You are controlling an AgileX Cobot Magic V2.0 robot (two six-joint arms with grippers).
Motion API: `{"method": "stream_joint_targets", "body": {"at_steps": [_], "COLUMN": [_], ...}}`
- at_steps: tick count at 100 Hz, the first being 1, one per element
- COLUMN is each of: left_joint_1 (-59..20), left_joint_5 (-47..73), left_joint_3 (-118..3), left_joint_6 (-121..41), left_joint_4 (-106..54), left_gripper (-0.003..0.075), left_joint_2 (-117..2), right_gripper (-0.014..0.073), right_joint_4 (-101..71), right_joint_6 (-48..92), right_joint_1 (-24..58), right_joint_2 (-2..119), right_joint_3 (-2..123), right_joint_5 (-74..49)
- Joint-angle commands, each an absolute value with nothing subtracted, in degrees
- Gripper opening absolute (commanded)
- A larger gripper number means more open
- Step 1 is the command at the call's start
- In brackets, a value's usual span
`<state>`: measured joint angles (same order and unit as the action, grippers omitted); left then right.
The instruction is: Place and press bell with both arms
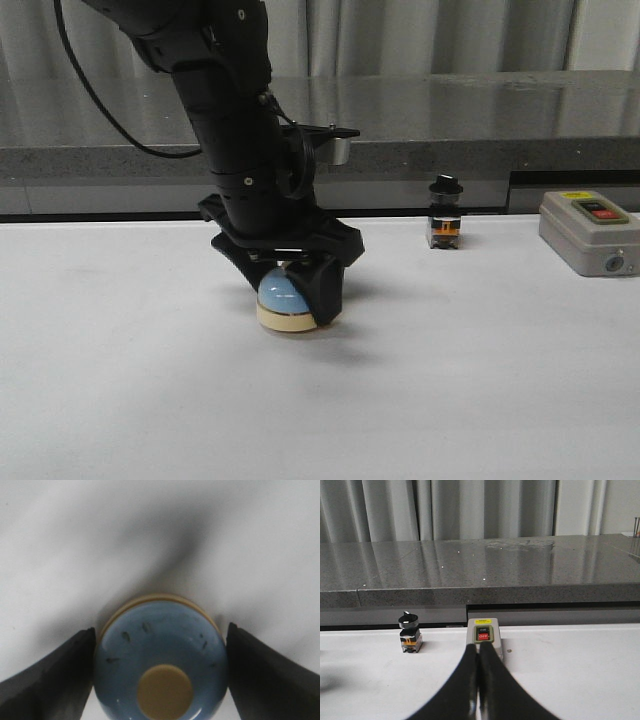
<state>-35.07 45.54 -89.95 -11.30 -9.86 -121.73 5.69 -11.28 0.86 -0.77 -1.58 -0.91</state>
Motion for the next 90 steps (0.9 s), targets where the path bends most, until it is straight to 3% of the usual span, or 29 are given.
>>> {"method": "stream_joint_targets", "body": {"at_steps": [1,17,33,43,69,90], "left_joint_1": [-35.5,-35.5,-35.5,-34.8,-30.1,-23.5], "left_joint_5": [44.3,44.3,44.2,44.1,43.9,44.5], "left_joint_3": [-91.3,-91.3,-91.3,-91.3,-91.3,-91.3], "left_joint_6": [-11.2,-11.2,-11.2,-10.9,-9.8,-7.6], "left_joint_4": [-11.1,-11.1,-11.0,-10.7,-10.7,-9.9], "left_gripper": [0.0575,0.0572,0.0492,0.0377,-0.002,-0.0019], "left_joint_2": [-118.4,-118.3,-115.7,-112.6,-106.1,-103.8], "right_gripper": [-0.0068,-0.0068,-0.0068,-0.0068,-0.0068,-0.0068], "right_joint_4": [6.3,6.3,6.3,6.3,6.3,6.3], "right_joint_6": [-11.1,-11.1,-11.1,-11.1,-11.1,-11.1], "right_joint_1": [0.6,0.6,0.6,0.6,0.6,0.6], "right_joint_2": [-1.4,-1.4,-1.4,-1.4,-1.4,-1.4], "right_joint_3": [-1.5,-1.5,-1.5,-1.5,-1.5,-1.5], "right_joint_5": [3.6,3.6,3.6,3.6,3.6,3.6]}}
